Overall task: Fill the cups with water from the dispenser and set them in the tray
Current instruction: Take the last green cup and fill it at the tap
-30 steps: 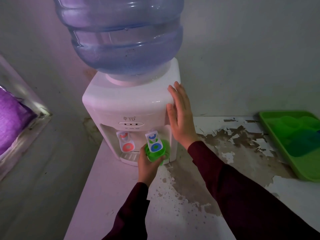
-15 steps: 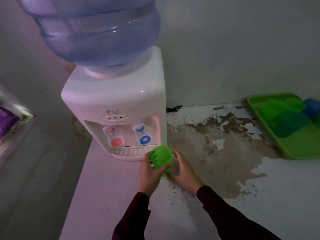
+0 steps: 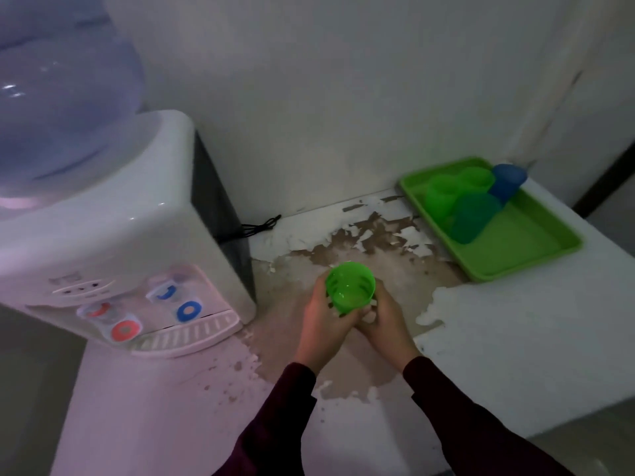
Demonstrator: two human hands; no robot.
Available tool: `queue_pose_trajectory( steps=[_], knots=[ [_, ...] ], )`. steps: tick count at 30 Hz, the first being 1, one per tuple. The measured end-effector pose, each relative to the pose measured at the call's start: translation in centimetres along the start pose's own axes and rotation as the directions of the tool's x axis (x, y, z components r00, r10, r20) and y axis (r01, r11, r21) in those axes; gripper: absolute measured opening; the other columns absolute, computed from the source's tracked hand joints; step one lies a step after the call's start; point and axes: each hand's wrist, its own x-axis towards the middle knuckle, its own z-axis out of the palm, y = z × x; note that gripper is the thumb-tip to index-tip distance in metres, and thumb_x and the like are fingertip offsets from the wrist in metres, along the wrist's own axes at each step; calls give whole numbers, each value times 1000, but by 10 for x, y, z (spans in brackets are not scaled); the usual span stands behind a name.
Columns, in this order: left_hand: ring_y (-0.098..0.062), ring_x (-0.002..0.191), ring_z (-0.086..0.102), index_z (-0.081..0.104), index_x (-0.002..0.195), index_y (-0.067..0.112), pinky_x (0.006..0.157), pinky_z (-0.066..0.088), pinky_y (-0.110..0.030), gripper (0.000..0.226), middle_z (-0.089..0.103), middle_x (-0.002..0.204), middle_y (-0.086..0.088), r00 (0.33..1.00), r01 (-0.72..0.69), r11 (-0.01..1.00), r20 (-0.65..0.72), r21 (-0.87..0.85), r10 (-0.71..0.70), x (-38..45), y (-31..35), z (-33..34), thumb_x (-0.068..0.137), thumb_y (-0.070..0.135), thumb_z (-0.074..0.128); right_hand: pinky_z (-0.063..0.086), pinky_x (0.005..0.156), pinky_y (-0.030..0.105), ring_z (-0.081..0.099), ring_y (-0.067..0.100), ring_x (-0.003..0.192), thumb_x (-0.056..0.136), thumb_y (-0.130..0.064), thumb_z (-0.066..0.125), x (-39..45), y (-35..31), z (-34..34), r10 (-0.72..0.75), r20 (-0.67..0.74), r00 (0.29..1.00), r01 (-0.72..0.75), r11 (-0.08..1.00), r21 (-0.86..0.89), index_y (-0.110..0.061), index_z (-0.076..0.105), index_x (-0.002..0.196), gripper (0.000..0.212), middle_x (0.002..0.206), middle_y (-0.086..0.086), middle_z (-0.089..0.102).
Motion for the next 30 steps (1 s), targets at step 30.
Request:
queue_pose_trajectory(
  steps=[30],
  knots=[
    [-9,104,53,42,134,11,90,42,-22,55,57,129,-6,917,397,909,89,-123,-389,176,56,390,86,21,67,44,75,9,57,-10,91,77,-6,73,153,120,-358,119,-214,970,-153,977,-150,-38,54,102,45,99,-13,60]
  ],
)
